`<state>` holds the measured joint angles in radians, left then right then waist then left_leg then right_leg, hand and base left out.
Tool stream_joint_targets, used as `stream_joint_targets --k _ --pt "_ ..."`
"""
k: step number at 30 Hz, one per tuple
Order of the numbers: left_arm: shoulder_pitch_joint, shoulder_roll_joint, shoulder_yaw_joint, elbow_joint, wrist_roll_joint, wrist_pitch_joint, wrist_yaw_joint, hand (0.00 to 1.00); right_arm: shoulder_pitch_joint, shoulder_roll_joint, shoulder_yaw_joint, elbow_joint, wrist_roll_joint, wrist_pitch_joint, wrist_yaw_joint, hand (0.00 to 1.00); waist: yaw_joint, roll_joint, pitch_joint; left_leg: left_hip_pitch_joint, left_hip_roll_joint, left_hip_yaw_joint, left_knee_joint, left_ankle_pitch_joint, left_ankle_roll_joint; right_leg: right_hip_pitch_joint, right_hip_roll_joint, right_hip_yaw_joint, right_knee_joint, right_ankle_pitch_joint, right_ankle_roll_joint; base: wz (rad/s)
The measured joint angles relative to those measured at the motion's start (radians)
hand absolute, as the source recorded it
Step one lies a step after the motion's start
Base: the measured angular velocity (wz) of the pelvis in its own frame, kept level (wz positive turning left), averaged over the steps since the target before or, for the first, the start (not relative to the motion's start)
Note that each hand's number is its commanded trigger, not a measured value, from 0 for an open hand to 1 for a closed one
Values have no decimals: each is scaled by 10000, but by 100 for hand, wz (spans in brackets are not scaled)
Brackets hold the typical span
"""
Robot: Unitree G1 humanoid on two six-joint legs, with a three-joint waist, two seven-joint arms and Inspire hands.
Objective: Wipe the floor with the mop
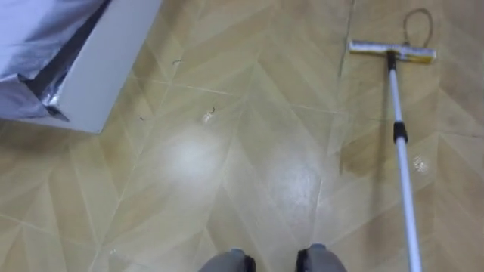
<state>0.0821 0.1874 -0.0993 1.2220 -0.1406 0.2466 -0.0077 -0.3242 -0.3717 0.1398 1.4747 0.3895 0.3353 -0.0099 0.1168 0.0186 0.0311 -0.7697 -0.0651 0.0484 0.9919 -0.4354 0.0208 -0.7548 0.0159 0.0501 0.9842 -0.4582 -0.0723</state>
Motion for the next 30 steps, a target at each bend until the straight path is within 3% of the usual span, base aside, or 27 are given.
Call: stream_joint_targets --k 1,2,3,4,5,7,8,9,11,13,15,16,17,18,20,23,25,26,27,28,29,30 --pt "67 47 3 -65 -15 8 -38 0 -63 -39 -50 -14 48 -65 72 100 12 -24 -9 -195 2 -3 -387 54 -25 110 104 64 -124 1 -2 45" --pt "173 75 7 -148 -45 12 -112 0 -99 -118 -73 -12 145 -116 237 100 98 -21 -17 -349 -8 -50 -1236 455 78 456 248 177 -411 -9 30 26" --pt "288 102 122 -129 -29 11 -271 0 15 -97 -75 28 220 -158 413 100 227 -135 -75 -249 -97 -68 -1715 977 146 819 265 369 -607 -54 173 9" --pt "395 105 179 -124 -13 15 -347 0 102 -94 -69 29 276 -164 523 100 256 -139 -102 -63 -89 -42 -1842 1129 227 993 290 451 -694 -90 211 -5" --pt "466 105 186 -114 55 147 -522 0 408 -123 -53 30 395 -198 726 100 233 -131 -110 231 -61 66 -1914 1303 554 1263 234 429 -779 -193 258 0" --pt "424 78 182 -116 113 155 -649 0 1095 -138 -36 60 471 -271 785 100 230 -148 -110 460 -8 344 -1750 1083 865 1358 -4 209 -336 -247 416 8" --pt "388 15 199 -160 189 67 -652 0 1616 -107 -15 82 444 -298 778 100 229 -112 -114 617 -40 412 -1585 847 1000 1170 -151 103 377 -8 776 -5" --pt "329 -34 203 -170 261 -37 -659 0 2172 14 52 82 407 -298 748 100 176 -16 -166 786 -53 417 -1439 548 1087 1014 -225 -33 1016 356 1015 -10" --pt "318 -82 280 -232 275 -175 -626 0 2920 344 77 77 336 -285 553 100 64 181 -271 983 -40 373 -1330 203 1150 634 -325 -234 1818 886 1118 -25" --pt "310 -205 383 -236 267 -262 -569 0 3308 664 154 78 322 -285 447 100 -82 345 -261 1159 -184 56 -1357 47 1135 101 -404 -227 1656 807 1095 -45" --pt "309 -377 332 -238 264 -257 -355 0 3737 1016 193 78 324 -283 388 100 -363 657 -243 1409 -274 -267 -1515 -60 1063 -399 -596 -293 62 826 1060 -34" --pt "307 -376 341 -237 263 -253 -309 0 3833 1130 176 80 324 -276 363 100 -394 654 -248 1504 -350 -341 -1601 -79 1028 -439 -644 -291 -447 925 972 -22" --pt "308 -383 356 -230 261 -227 -163 0 3968 1303 137 81 323 -166 351 100 -432 644 -246 1669 -401 -330 -1651 -211 962 -417 -710 -313 -1288 1297 839 -17" --pt "308 -413 379 -217 249 -148 -38 0 3960 1375 124 79 317 7 352 100 -425 609 -201 1792 -397 -374 -1518 -463 850 -385 -675 -358 -1233 1632 779 -16" --pt "314 -437 373 -143 177 -110 -17 0 3798 1380 114 94 290 260 329 100 -400 629 -183 1953 -344 -448 -1396 -651 628 -244 -719 -535 -985 1329 589 -7" --pt "239 -413 206 -149 97 -75 76 0 2990 1213 -125 215 163 310 113 100 -596 539 -138 1991 -308 -507 -1068 -801 376 -169 -919 -812 -471 669 315 32" --pt "264 -392 89 -145 -244 -57 157 0 2163 887 -355 541 -41 374 -59 100 -566 461 -89 1816 -227 -443 -418 -794 359 -170 -935 -894 -81 301 262 26" --pt "329 -327 -29 -158 -362 -55 178 0 1718 581 -362 489 -69 355 -155 100 -526 404 -83 1669 -94 -273 55 -772 319 -165 -834 -868 138 111 240 12" --pt "406 -202 -31 -183 -554 -44 183 0 1260 320 -348 407 -50 290 -249 100 -499 276 -38 1461 83 -128 607 -610 27 -164 -754 -849 302 -24 133 4" --pt "460 -139 -29 -181 -641 -43 198 0 1020 195 -342 387 -32 224 -304 100 -419 227 -44 1314 172 -53 882 -514 -110 -161 -675 -830 331 -49 67 -7" --pt "508 -1 -26 -140 -642 -37 206 0 612 3 -275 196 -25 140 -341 100 -272 79 -61 969 217 -41 1228 -385 -183 -167 -525 -751 369 -99 -67 12" --pt "511 171 -18 -151 -628 -40 204 0 440 -85 -236 -85 -16 45 -391 100 -270 -78 -60 423 215 -10 962 -408 -209 -146 -428 -690 368 -164 -138 26"
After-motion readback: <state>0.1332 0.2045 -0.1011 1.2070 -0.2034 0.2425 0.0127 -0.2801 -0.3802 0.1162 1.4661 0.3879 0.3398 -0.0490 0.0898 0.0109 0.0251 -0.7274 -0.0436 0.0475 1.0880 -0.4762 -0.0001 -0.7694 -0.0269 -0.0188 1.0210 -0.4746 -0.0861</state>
